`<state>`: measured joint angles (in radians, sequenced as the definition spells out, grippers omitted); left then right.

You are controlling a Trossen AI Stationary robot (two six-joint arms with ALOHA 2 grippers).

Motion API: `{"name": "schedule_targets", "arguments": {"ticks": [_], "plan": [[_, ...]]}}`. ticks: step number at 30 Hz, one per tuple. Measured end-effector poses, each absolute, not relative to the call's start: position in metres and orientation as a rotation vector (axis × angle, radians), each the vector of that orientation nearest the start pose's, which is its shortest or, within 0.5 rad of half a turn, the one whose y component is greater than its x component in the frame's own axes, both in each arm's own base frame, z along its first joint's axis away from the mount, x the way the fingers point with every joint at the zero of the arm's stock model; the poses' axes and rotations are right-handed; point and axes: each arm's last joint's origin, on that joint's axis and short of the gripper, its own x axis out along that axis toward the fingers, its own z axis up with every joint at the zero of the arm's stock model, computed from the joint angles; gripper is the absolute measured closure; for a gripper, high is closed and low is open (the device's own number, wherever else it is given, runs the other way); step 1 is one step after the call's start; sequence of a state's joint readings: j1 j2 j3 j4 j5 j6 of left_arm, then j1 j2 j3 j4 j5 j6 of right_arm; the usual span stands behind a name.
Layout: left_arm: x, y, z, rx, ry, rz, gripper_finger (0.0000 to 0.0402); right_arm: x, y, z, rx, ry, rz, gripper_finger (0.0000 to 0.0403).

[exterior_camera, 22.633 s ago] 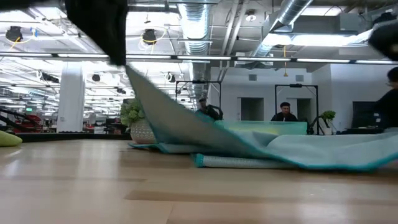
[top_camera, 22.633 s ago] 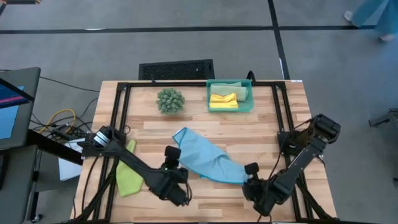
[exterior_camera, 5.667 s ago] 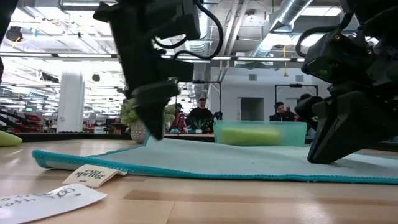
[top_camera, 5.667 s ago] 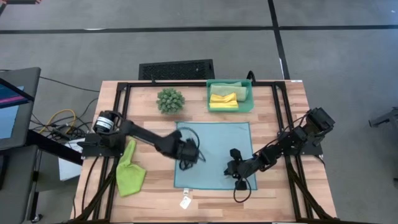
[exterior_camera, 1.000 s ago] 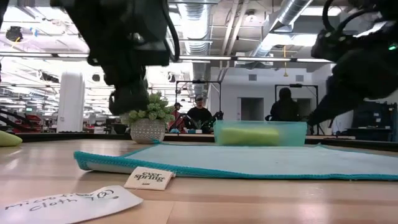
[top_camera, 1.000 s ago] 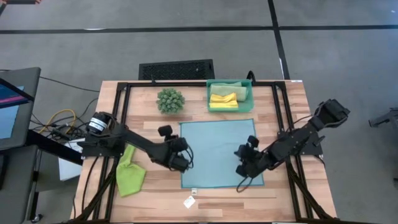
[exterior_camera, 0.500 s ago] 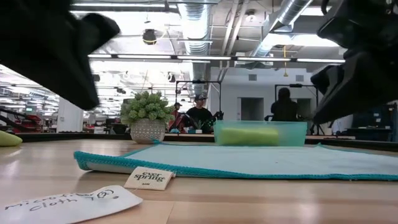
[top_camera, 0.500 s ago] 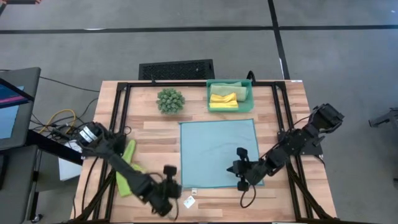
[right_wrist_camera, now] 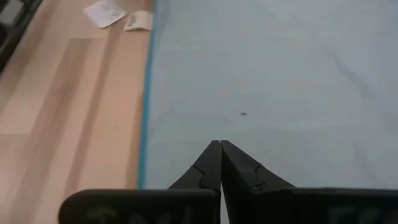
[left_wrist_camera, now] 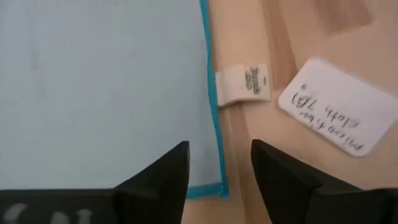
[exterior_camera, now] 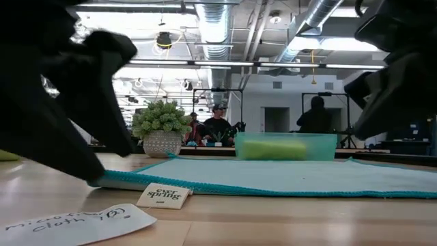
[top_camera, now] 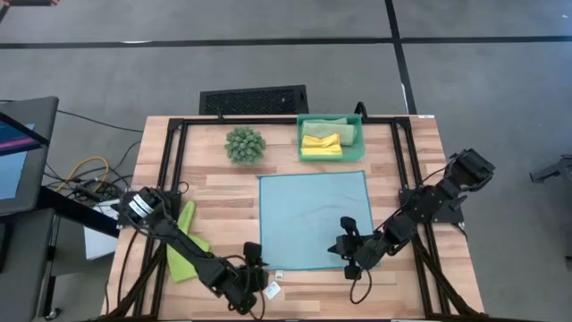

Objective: Roll microfiber towels into tight, uniform cylinder then place into a basket
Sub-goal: Roll the blue microfiber cloth

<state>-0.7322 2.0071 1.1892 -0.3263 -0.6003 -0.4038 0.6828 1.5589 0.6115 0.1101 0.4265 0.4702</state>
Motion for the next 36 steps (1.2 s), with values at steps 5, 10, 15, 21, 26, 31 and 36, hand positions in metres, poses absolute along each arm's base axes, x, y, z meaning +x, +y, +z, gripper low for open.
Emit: {"name": "schedule_targets", "arguments": {"ticks": [5,10,15,21,26,31,36], "plan": [[0.301,-0.235,0.116,0.309,0.937,0.057,0.0274,0.218,0.17,0.139,0.03,0.724,0.079,0.037],[0.3,-0.232,0.117,0.319,0.935,0.086,0.0341,0.217,0.171,0.139,0.025,0.746,0.113,0.0326],[0.299,-0.225,0.123,0.376,0.876,0.212,0.0395,0.21,0.17,0.133,0.038,0.893,0.169,0.0246],[0.291,-0.215,0.128,0.393,0.838,0.434,0.04,0.2,0.184,0.144,0.021,1.118,0.251,0.0181],[0.286,-0.21,0.13,0.381,0.864,0.502,0.04,0.192,0.2,0.165,-0.052,1.151,0.193,0.019],[0.286,-0.212,0.13,0.364,0.868,0.49,0.0401,0.179,0.206,0.163,-0.102,1.144,0.172,0.0216],[0.286,-0.213,0.13,0.359,0.875,0.484,0.0401,0.165,0.214,0.16,-0.12,1.166,0.191,0.0241]]}}
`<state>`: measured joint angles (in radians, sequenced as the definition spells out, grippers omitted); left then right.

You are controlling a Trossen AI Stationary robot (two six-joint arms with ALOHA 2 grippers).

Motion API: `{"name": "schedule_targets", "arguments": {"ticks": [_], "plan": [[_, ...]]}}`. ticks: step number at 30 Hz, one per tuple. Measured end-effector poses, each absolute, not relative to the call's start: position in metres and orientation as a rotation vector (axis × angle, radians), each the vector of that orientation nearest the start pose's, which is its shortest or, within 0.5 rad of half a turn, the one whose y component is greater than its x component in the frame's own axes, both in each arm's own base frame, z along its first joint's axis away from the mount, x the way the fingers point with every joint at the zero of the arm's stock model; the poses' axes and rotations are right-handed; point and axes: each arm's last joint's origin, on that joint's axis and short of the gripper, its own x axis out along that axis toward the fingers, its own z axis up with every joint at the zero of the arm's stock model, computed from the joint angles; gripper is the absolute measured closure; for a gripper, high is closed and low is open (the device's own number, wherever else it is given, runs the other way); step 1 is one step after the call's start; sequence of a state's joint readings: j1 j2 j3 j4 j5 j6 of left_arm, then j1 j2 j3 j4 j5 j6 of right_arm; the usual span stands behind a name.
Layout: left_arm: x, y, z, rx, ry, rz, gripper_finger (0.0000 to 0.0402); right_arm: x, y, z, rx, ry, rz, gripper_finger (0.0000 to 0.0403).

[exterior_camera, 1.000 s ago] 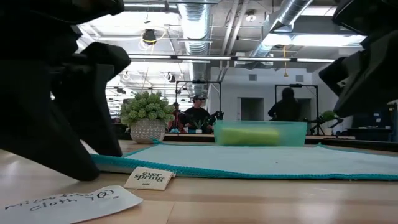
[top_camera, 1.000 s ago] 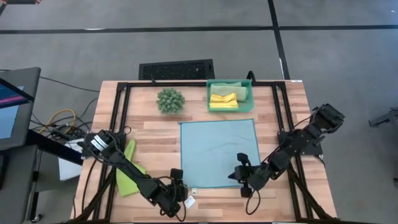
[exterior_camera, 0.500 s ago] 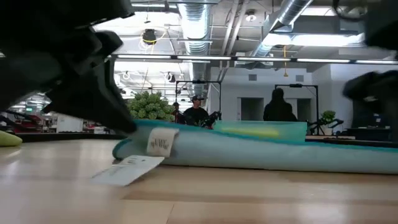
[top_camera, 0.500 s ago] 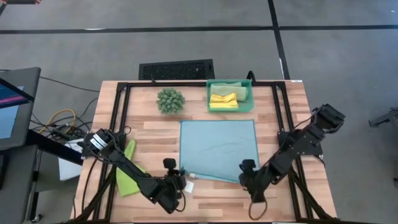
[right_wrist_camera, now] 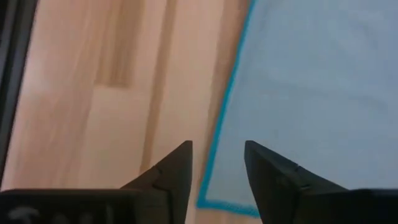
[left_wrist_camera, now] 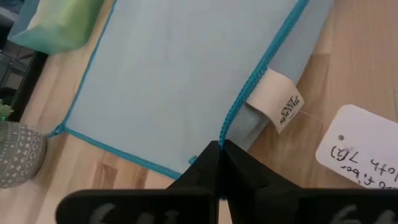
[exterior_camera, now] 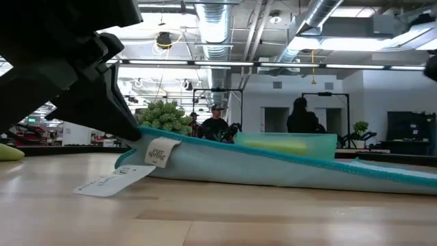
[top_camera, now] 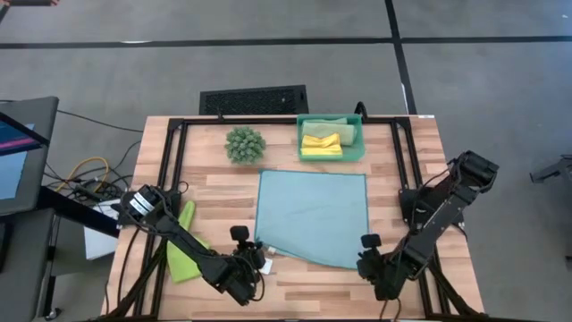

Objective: Roll microfiber towels into tight, uniform cylinder then place into a basket
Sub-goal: Roll the blue microfiber cloth

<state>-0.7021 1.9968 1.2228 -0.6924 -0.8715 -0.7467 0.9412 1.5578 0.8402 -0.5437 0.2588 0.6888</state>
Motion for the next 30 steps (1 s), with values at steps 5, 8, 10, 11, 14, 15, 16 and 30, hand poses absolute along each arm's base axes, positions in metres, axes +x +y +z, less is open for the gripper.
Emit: {"name": "schedule_targets", "arguments": {"ticks": [5,8,10,11,14,15,16,30], "plan": [[0.286,-0.213,0.13,0.358,0.875,0.484,0.0401,0.155,0.22,0.16,-0.165,1.164,0.23,0.0257],[0.286,-0.213,0.13,0.357,0.875,0.483,0.0401,0.15,0.218,0.155,-0.189,1.171,0.228,0.0262],[0.286,-0.213,0.13,0.356,0.875,0.483,0.0401,0.147,0.216,0.149,-0.192,1.172,0.225,0.0264],[0.286,-0.213,0.13,0.354,0.879,0.481,0.0401,0.146,0.214,0.145,-0.192,1.173,0.225,0.0264],[0.285,-0.213,0.129,0.342,0.895,0.469,0.0401,0.143,0.209,0.137,-0.201,1.185,0.219,0.0264],[0.285,-0.213,0.129,0.341,0.896,0.468,0.0401,0.143,0.208,0.136,-0.2,1.184,0.22,0.0265],[0.285,-0.213,0.129,0.341,0.896,0.468,0.0401,0.142,0.208,0.135,-0.197,1.182,0.221,0.0266],[0.285,-0.213,0.129,0.337,0.901,0.464,0.0401,0.139,0.203,0.123,-0.166,1.148,0.245,0.0286]]}}
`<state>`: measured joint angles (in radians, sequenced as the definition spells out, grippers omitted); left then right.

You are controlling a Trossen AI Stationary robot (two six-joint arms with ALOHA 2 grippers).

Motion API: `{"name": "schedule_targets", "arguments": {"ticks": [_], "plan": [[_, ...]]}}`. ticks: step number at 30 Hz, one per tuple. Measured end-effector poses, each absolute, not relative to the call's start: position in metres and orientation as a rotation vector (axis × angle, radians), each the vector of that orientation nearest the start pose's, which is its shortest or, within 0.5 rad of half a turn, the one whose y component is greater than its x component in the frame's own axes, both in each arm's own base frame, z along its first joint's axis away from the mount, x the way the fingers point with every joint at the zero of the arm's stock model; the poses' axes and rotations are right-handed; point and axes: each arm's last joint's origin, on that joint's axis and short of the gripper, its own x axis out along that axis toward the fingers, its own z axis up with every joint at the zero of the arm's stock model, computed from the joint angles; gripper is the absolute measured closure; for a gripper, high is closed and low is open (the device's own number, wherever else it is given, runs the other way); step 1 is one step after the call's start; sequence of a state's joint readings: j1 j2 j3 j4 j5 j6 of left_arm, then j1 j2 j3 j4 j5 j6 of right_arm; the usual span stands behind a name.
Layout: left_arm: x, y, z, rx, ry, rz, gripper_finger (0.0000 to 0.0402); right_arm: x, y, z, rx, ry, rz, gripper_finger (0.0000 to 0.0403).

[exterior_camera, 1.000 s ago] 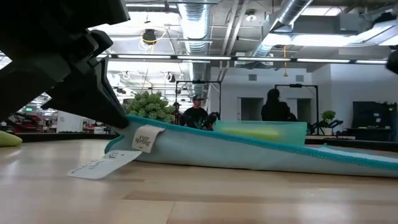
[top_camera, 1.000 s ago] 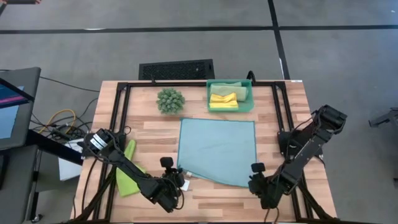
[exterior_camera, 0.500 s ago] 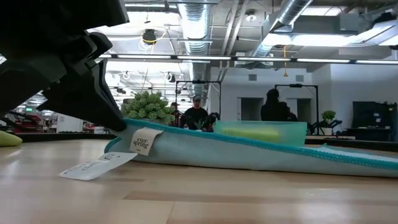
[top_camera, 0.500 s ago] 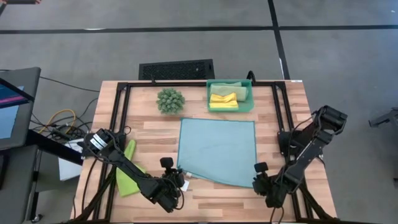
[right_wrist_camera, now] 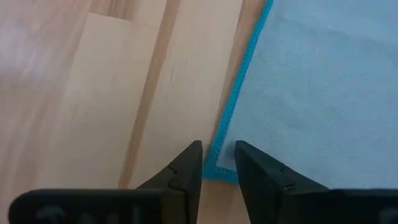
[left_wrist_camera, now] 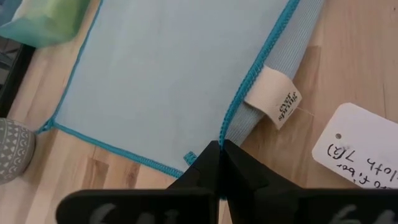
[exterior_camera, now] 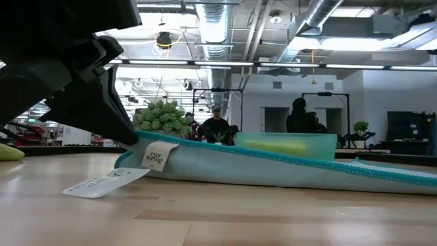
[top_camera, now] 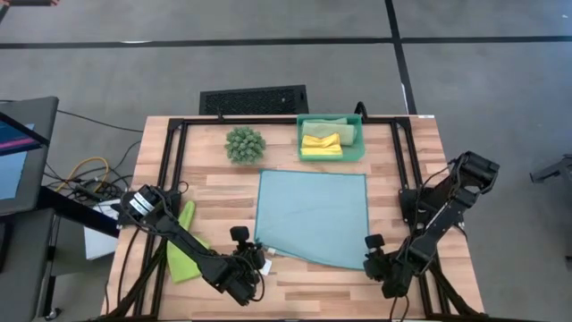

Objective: Roll microfiber towels into tight, uniform cylinder then place into a basket
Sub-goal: Roll the blue microfiber cloth

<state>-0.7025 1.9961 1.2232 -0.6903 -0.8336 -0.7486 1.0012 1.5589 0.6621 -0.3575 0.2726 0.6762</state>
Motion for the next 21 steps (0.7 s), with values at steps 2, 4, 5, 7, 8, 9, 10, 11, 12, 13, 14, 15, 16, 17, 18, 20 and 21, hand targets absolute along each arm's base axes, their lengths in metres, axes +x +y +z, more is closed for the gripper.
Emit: {"name": "schedule_targets", "arguments": {"ticks": [2,4,5,7,8,9,10,11,12,13,14,15,16,17,18,20,21], "plan": [[0.285,-0.213,0.129,0.337,0.901,0.464,0.0401,0.139,0.203,0.123,-0.175,1.149,0.238,0.0296],[0.285,-0.214,0.129,0.335,0.9,0.463,0.0401,0.139,0.202,0.121,-0.189,1.148,0.225,0.0314],[0.286,-0.214,0.129,0.33,0.896,0.461,0.0401,0.139,0.203,0.12,-0.192,1.147,0.224,0.0326],[0.285,-0.216,0.129,0.328,0.896,0.446,0.0401,0.139,0.204,0.12,-0.187,1.137,0.233,0.0352],[0.285,-0.218,0.13,0.331,0.898,0.436,0.0401,0.139,0.206,0.12,-0.182,1.131,0.239,0.0366],[0.284,-0.22,0.131,0.336,0.898,0.425,0.0401,0.139,0.208,0.122,-0.177,1.124,0.243,0.0381],[0.284,-0.223,0.132,0.336,0.895,0.414,0.0401,0.14,0.212,0.124,-0.173,1.122,0.254,0.039],[0.284,-0.226,0.134,0.335,0.888,0.404,0.0401,0.14,0.216,0.128,-0.167,1.123,0.27,0.0394],[0.284,-0.229,0.137,0.338,0.884,0.393,0.0401,0.14,0.22,0.133,-0.164,1.116,0.279,0.0393],[0.283,-0.234,0.14,0.344,0.884,0.378,0.0401,0.141,0.226,0.139,-0.152,1.103,0.297,0.0388],[0.282,-0.238,0.144,0.345,0.888,0.363,0.0401,0.142,0.231,0.144,-0.132,1.094,0.317,0.0384],[0.281,-0.243,0.149,0.348,0.896,0.347,0.0401,0.142,0.236,0.149,-0.096,1.101,0.339,0.038],[0.279,-0.248,0.153,0.348,0.9,0.33,0.0401,0.142,0.241,0.154,-0.047,1.12,0.359,0.0378],[0.277,-0.254,0.158,0.345,0.899,0.311,0.0401,0.143,0.246,0.159,0.008,1.14,0.375,0.0377],[0.276,-0.26,0.163,0.342,0.892,0.293,0.0401,0.145,0.25,0.164,0.057,1.154,0.392,0.0378],[0.273,-0.271,0.172,0.34,0.859,0.273,0.0401,0.145,0.257,0.174,0.094,1.153,0.425,0.0384],[0.272,-0.276,0.177,0.341,0.83,0.274,0.0401,0.145,0.259,0.178,0.084,1.149,0.438,0.0388]]}}
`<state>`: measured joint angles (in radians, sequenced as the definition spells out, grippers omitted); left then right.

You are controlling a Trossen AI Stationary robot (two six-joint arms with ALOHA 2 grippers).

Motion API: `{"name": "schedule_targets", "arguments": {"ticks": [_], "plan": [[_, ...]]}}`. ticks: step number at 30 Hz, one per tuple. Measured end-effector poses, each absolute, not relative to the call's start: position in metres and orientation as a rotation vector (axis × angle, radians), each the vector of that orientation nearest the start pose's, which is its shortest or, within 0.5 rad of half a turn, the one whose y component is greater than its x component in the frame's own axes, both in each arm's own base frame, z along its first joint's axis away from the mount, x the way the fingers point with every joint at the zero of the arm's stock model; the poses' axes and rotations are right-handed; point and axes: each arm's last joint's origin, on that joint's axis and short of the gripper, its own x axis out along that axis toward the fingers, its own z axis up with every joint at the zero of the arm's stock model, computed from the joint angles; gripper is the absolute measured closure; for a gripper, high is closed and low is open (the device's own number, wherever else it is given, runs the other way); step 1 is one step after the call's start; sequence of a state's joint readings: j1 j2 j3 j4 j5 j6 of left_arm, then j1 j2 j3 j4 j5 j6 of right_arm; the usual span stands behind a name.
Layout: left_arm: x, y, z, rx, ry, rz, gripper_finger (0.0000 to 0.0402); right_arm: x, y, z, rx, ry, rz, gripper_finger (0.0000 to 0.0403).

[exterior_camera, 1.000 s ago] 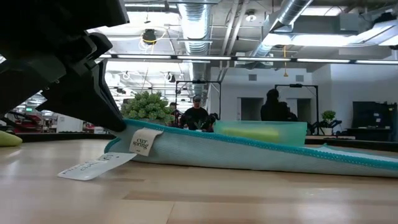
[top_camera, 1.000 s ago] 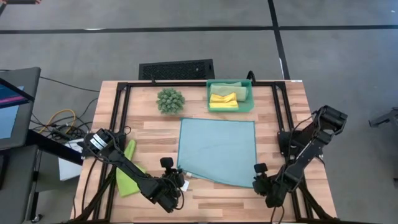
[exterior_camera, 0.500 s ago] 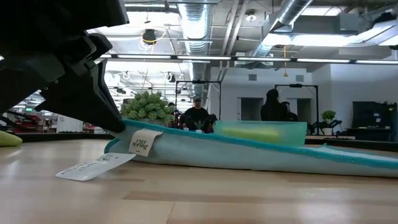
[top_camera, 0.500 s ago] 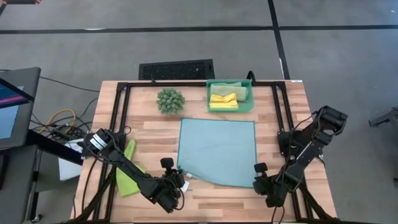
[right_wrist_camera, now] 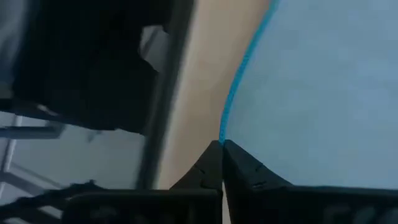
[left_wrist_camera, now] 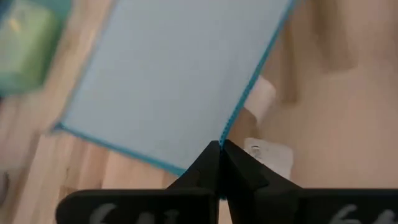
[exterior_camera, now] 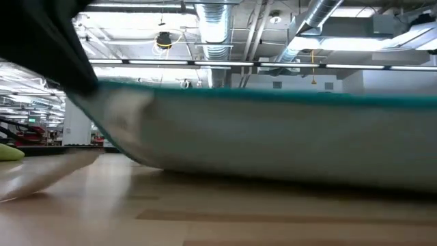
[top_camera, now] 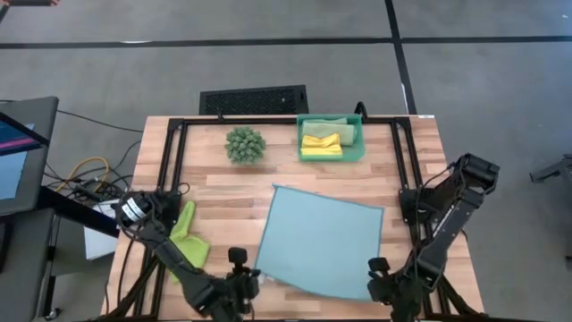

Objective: Roll microfiber towels into tight, uniform cylinder then place into a basket
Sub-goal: Roll the blue microfiber cloth

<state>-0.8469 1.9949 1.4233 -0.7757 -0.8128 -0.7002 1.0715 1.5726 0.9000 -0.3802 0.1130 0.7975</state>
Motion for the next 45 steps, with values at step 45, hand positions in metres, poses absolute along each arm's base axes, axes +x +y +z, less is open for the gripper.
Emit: {"name": "schedule_targets", "arguments": {"ticks": [45], "plan": [[0.324,-0.182,0.208,0.502,0.938,0.649,0.0401,0.16,0.198,0.223,0.013,1.343,-0.42,0.0391]]}}
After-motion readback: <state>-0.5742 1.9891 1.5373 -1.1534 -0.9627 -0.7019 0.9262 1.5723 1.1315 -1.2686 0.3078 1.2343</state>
